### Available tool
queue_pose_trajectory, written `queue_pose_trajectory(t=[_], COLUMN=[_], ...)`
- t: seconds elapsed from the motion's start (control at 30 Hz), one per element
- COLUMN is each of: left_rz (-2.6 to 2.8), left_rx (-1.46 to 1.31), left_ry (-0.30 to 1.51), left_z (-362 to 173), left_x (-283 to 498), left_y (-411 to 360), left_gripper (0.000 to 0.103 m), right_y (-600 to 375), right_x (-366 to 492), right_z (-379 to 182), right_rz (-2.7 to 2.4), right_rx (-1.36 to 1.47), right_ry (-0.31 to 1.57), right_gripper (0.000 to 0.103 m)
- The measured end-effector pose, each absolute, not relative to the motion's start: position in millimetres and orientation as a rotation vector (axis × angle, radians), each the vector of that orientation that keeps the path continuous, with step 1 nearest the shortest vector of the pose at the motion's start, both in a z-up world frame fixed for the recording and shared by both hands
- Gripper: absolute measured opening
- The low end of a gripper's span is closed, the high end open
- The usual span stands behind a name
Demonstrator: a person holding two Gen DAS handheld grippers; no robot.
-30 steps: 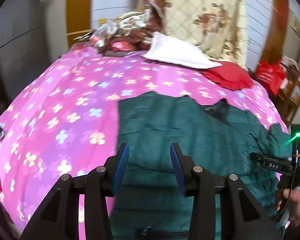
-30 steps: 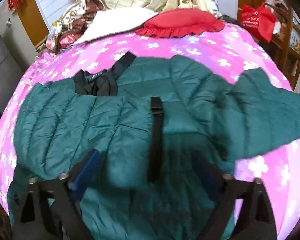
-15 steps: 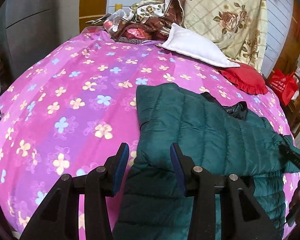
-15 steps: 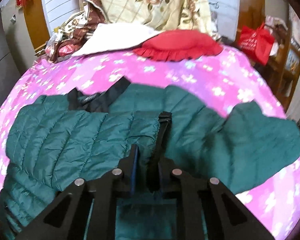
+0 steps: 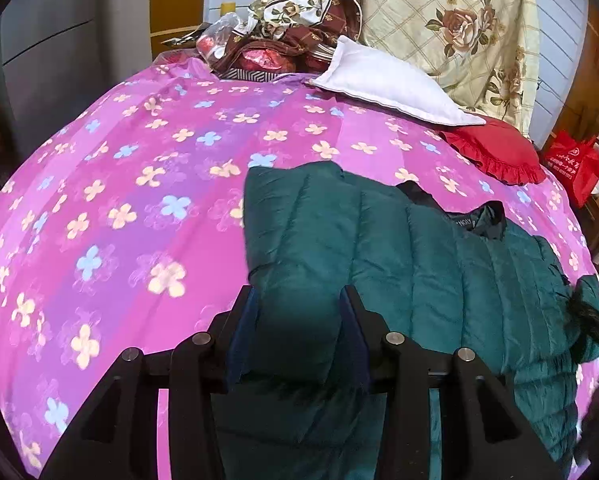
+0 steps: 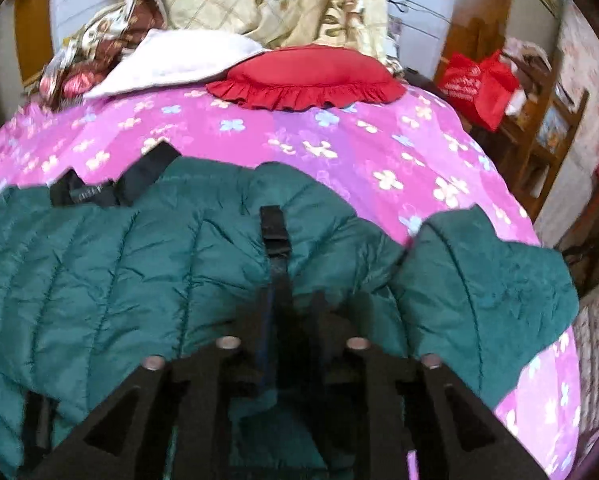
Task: Fold large clothes
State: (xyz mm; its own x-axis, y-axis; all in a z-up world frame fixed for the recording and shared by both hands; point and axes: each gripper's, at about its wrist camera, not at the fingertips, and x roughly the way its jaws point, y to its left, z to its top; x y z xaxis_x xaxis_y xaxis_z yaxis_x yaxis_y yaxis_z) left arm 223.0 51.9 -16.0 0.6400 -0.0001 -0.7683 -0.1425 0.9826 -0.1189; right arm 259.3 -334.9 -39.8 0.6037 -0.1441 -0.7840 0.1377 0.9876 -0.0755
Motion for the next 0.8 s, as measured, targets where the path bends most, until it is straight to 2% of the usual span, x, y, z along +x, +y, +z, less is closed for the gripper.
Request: queue_pose_trajectory(t=[0.03,0.17,0.23,0.47,0.8], left_rz=[0.088,0.104,0.115,0.138,0.142], left_rx=[-0.165,-0.155,-0.151,-0.129,-0.107], left_ry=[0.871,0.875,0.878,0.892,0.878], left_z=[-18,-27,-32,-46,-55], left_x=[227,238,242,251,253], left_y=[49,43,40,34,29], left_gripper=[0.021,0.021,0.021,0.023,0.025], right_y=[-335,-311,-284,-225,-237], right_x=[253,235,236,271,304], right_z=[-33,-2,3,-42,-71], right_rz=[-0.156,-0.020,0.118,0.273,0.164], right_rx=[0.011,0.033,0.022,-0.038,-0.034], right_ry=[0.891,0.826,0.836,0.933,0.931], right_gripper=[0.046,0.054,0.063,0.063,0.063])
